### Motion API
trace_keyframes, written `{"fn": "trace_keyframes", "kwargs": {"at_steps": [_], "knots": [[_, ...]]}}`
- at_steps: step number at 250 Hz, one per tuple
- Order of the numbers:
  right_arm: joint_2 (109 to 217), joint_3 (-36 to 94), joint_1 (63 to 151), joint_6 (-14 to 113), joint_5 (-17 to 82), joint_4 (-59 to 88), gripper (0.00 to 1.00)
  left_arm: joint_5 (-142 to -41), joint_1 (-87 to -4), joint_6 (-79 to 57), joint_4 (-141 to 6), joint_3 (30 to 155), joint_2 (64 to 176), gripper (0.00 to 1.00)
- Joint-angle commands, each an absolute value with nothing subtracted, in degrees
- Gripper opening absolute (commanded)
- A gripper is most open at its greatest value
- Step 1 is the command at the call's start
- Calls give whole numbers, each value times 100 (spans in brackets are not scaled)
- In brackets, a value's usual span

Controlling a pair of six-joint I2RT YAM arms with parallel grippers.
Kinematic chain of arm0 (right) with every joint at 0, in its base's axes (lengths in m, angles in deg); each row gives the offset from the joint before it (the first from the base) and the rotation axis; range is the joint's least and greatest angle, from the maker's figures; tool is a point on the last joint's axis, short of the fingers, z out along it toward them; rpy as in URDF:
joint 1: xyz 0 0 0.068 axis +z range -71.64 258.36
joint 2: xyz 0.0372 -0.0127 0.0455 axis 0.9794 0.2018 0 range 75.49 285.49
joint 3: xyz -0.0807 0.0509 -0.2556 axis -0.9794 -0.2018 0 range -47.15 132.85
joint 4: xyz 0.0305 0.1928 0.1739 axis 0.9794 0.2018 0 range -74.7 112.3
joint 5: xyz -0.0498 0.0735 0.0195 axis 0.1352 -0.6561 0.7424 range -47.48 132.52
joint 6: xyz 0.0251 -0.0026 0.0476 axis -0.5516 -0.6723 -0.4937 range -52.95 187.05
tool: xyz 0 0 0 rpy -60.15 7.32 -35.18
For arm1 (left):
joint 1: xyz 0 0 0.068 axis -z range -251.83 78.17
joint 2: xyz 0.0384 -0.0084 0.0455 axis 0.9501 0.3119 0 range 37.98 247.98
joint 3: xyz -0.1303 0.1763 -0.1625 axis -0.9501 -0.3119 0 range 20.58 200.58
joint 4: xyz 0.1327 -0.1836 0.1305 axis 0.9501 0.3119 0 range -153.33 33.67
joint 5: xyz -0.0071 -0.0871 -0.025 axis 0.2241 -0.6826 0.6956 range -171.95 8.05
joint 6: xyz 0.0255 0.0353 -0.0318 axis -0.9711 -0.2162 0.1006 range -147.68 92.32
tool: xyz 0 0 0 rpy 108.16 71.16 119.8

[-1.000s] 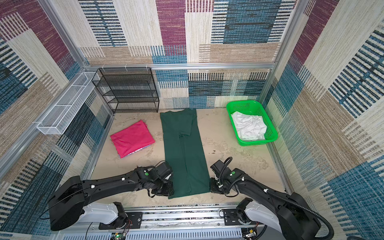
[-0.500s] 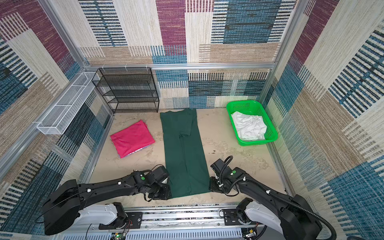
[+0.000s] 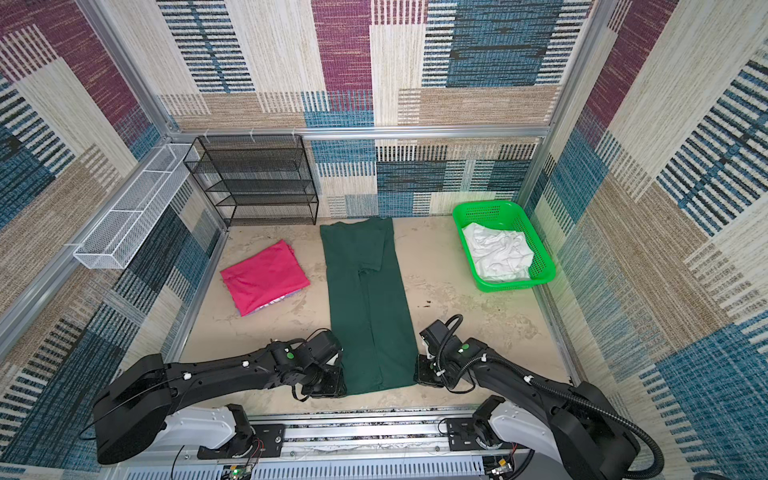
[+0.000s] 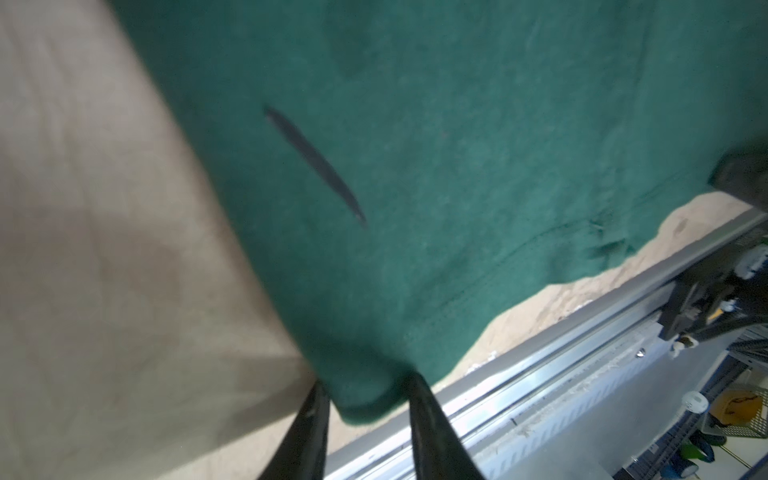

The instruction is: Fold and stack the t-shirts

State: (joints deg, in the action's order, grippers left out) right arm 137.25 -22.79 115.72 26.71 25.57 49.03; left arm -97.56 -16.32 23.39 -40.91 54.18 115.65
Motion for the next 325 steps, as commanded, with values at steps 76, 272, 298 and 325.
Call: {"fn": "trace_keyframes", "kwargs": {"at_steps": [76, 272, 298, 325], "knots": [[13577, -2328, 11580, 2797, 2465, 4853, 0, -9697, -1633, 2431, -3924, 5293, 11423, 0], [12378, -2244, 11771, 2515, 1695, 4974, 0, -9716, -1489, 2300, -3225, 5101, 9803, 0], [12261, -2249, 11821, 2432, 1715, 5023, 0, -9713, -1411, 2357, -3225, 5062, 9770, 0], [12311, -2196, 11830, 2464, 1781, 5080, 0, -9640, -1359, 2274, -3089, 5137, 9689, 0]]}}
